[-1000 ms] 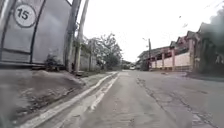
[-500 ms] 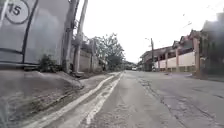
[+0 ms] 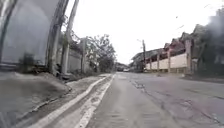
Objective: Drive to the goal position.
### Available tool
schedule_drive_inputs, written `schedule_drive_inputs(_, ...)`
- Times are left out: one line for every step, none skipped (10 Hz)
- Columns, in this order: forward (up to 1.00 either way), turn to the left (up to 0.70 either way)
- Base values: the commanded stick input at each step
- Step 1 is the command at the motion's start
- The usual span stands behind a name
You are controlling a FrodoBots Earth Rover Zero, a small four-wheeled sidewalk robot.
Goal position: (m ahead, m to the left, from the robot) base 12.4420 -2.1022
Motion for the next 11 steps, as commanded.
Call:
schedule_drive_inputs(0.7,0.0)
schedule_drive_inputs(0.7,0.0)
schedule_drive_inputs(0.7,0.0)
schedule_drive_inputs(0.7,0.0)
schedule_drive_inputs(0.7,0.0)
schedule_drive_inputs(0.7,0.0)
schedule_drive_inputs(0.7,0.0)
schedule_drive_inputs(0.7,0.0)
schedule_drive_inputs(0.7,-0.06)
schedule_drive_inputs(0.7,-0.18)
schedule_drive_inputs(0.7,-0.24)
